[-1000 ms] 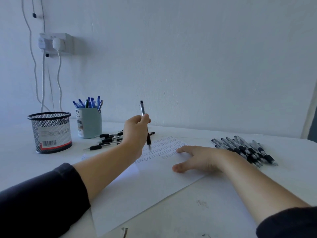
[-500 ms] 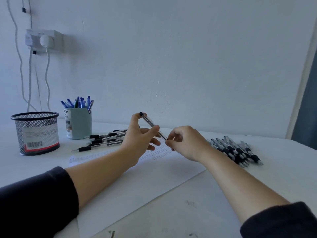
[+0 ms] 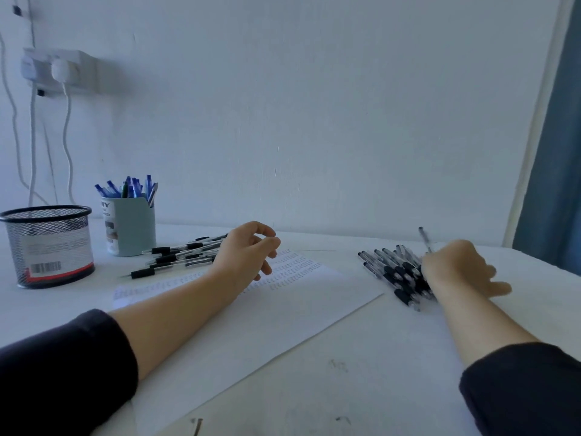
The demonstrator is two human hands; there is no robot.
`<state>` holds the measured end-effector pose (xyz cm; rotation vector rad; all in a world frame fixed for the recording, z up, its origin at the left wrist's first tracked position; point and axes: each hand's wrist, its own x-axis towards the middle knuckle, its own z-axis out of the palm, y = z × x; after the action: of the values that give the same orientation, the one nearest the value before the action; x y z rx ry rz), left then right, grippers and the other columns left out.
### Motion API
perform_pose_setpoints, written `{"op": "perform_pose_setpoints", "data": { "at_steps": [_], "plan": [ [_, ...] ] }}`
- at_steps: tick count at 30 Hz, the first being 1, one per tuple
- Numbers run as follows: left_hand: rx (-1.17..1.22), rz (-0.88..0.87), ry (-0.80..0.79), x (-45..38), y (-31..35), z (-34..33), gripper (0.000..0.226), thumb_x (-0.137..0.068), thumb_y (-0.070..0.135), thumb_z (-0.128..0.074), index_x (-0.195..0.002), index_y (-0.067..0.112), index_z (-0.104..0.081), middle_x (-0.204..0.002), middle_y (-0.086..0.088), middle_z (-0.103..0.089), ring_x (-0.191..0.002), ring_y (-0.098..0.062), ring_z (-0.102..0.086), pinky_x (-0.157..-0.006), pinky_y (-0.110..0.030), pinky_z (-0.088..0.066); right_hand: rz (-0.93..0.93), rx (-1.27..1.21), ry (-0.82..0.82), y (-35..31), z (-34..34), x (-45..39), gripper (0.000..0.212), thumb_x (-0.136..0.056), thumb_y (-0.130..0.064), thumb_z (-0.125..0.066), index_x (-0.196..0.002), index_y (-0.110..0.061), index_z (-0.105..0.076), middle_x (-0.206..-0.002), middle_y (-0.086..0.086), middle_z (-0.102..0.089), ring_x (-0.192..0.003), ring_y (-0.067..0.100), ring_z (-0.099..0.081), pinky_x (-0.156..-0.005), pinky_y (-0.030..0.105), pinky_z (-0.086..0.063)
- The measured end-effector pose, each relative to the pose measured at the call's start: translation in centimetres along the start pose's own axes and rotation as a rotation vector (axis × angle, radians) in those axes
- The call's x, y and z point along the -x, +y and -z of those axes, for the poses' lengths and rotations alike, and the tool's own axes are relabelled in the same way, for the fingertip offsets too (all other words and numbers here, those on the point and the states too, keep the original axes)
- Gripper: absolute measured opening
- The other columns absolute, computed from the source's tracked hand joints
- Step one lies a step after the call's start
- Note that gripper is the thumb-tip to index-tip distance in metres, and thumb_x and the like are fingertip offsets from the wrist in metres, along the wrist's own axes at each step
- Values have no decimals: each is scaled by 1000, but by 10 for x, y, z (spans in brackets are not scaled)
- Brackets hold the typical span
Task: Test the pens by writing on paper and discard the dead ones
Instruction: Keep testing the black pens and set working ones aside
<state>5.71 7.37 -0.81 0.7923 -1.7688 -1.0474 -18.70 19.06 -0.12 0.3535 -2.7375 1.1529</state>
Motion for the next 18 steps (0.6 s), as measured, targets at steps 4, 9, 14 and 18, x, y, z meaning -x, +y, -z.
{"op": "perform_pose_setpoints", "data": {
  "at_steps": [4,9,14,18],
  "plan": [
    [-1,-3,3,-1,0,0,7,-92,12,-56,-87,16,-60,-75,-4,-63,-49,-14,-55,-48,-25,-41,-11,87,-21,3,-1,1,16,-88,-16,-56,-75,-11,-48,-84,12,-44,-115,33,-39,-101,42,-22],
    [-9,-6,10,-2,-1,0,10,-93,12,-56,-85,13,-61,-73,-4,-63,-49,-14,-54,-47,-25,-41,44,163,-4,1,-1,5,18,-92,-24,-48,-100,-9,-55,-117,15,-50,-121,34,-34,-106,44,-20],
    [-3,-5,57,-6,-1,3,14,-93,11,-54,-82,11,-62,-72,-4,-62,-50,-15,-53,-49,-25,-41,406,60,150,-26,0,22,27,-92,-22,-47,-115,-13,-59,-122,14,-51,-118,33,-38,-98,43,-28],
    [-53,23,155,-13,-2,11,18,-91,7,-52,-77,9,-62,-70,-4,-61,-53,-14,-55,-52,-26,-46,935,-117,-246,-50,-5,58,14,-89,-21,-51,-93,-20,-65,-92,-4,-65,-96,24,-58,-87,34,-42]
  ]
}}
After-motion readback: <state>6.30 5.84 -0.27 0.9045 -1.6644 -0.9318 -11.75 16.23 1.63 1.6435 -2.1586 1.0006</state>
